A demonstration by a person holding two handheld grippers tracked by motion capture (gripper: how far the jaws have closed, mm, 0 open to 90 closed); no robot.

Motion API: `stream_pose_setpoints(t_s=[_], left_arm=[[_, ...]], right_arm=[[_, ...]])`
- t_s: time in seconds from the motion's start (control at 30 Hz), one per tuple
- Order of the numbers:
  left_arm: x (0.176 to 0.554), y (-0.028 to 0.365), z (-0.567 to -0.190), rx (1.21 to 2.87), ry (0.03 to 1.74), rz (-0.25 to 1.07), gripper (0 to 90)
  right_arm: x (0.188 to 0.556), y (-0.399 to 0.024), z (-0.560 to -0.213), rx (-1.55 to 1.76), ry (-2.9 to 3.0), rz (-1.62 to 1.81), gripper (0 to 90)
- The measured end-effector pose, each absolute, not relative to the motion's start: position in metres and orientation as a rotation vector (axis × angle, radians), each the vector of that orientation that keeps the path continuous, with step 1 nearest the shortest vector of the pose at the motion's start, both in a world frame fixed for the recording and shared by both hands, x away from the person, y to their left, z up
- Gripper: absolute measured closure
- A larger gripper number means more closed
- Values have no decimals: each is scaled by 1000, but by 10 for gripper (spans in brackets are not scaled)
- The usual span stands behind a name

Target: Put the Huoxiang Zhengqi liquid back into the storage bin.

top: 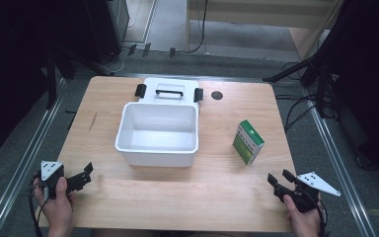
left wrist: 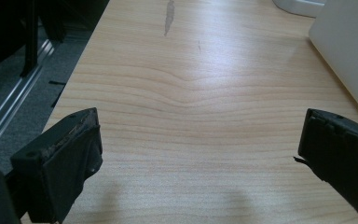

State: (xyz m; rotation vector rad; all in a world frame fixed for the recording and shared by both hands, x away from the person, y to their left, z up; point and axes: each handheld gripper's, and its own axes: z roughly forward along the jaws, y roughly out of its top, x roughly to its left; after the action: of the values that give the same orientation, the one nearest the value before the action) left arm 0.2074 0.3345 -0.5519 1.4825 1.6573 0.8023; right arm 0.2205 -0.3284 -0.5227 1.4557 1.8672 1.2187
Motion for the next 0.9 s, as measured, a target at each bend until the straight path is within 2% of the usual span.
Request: stream_pose_setpoints(t_s=[0.4, 0.9], left_arm=[[207, 334, -552, 1479, 1656, 804, 0], [208, 335, -552, 1478, 1656, 797, 0]], right_arm=[[238, -326, -504, 1440, 1988, 1169, 362], [274, -290, -472, 1369, 2342, 792, 336]])
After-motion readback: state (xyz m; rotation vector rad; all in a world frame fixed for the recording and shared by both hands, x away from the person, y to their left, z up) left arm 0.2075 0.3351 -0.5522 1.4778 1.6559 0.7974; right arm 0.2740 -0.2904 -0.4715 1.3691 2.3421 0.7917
